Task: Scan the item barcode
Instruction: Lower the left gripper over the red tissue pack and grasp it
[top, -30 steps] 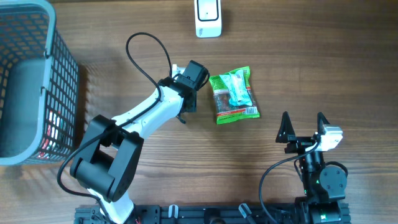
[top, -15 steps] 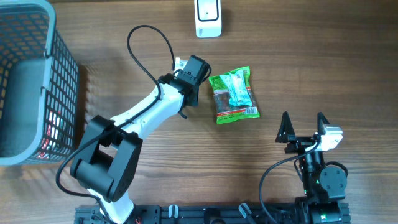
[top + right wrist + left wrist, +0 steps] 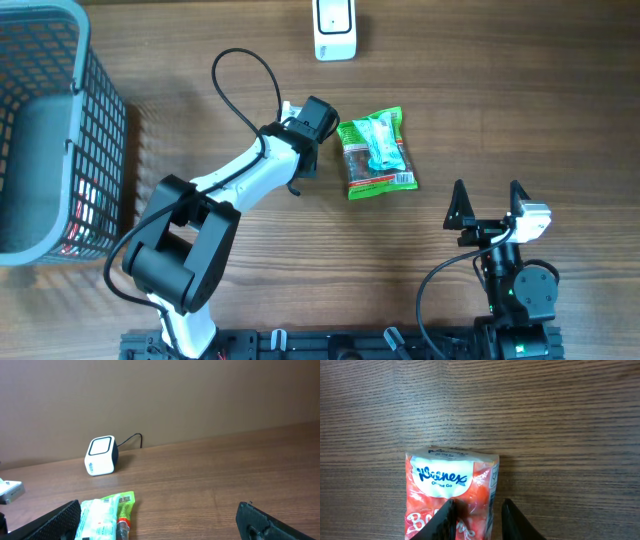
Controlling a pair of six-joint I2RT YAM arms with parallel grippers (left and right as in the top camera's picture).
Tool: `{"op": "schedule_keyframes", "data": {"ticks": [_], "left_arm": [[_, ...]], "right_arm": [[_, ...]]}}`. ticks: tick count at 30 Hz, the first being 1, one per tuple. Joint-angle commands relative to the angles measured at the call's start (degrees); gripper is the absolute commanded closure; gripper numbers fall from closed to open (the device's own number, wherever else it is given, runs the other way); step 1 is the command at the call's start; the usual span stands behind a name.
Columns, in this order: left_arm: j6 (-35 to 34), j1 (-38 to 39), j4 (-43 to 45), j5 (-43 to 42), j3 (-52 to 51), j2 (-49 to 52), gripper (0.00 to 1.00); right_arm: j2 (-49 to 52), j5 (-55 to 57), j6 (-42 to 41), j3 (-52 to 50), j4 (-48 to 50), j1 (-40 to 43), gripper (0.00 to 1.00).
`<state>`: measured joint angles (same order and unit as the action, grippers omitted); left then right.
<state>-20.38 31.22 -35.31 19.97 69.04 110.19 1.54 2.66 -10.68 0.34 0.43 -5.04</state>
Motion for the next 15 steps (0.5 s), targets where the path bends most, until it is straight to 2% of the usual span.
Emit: {"op": "schedule_keyframes", "data": {"ticks": [1,10,15], "left_arm": [[-0.07,-0.33,-1.11,0.07,-0.85,1.38,0.73],[-4.13,-0.22,1.81,0.04,-5.18,1.42,0.67],[-4.13,-0.22,1.95,0.02,-5.4,1.42,0.92]], "right_arm": [[-0.2,0.74,-0.22,-0.04,0.31,0.28,0.0],[-0.2,0.74,-0.2,-0.04,0.31,0.28,0.0],[-0.2,0.74,-0.2,-0.04,0.31,0.28,0.0]]}}
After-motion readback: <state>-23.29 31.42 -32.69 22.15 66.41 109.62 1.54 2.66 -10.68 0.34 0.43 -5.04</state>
